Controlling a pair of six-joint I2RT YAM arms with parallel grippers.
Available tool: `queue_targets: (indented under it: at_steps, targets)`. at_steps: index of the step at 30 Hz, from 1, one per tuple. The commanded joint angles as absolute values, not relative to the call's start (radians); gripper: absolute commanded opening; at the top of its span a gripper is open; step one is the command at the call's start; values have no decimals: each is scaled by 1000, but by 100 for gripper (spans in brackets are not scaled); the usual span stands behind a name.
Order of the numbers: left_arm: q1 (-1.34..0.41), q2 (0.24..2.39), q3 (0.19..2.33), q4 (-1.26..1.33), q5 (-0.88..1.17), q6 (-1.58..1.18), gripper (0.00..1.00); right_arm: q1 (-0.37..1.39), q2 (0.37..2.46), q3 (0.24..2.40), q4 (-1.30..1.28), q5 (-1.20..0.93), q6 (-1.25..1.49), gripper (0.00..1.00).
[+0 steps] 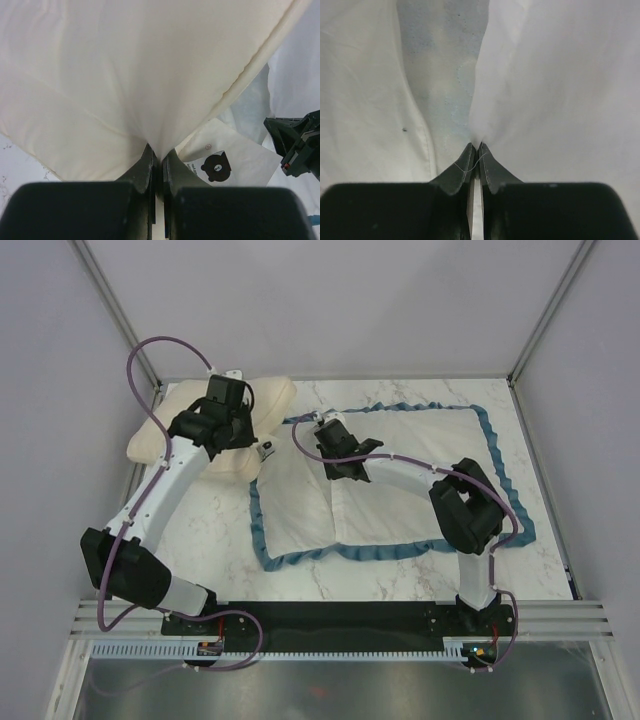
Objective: Put the pillow into the pillowcase
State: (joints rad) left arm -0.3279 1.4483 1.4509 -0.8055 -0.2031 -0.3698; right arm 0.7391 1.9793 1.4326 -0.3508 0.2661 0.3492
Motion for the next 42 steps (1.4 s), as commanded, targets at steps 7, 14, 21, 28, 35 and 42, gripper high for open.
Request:
queue_targets:
  at_steps: [7, 14, 21, 28, 35, 42]
  targets:
    - [-382, 1433, 1463, -723, -187, -405, 2, 715, 1947, 1419, -299, 210, 376, 10]
    - [-426, 1454, 1450, -723, -187, -405, 2, 677, 1895, 1371, -259, 181, 403, 8]
    - [-462, 1468, 1405, -723, -187, -405, 2, 609, 1819, 1299, -201, 109, 459, 4]
    - [-529, 1454, 1330, -750, -258, -370, 2, 571, 1796, 1299, -202, 81, 468, 4]
    - [-624, 1531, 1354, -833, -296, -360, 2, 557, 1781, 1308, -212, 64, 477, 4]
    - [-683, 1624, 1400, -833, -296, -360, 2, 552, 1761, 1299, -225, 94, 500, 2]
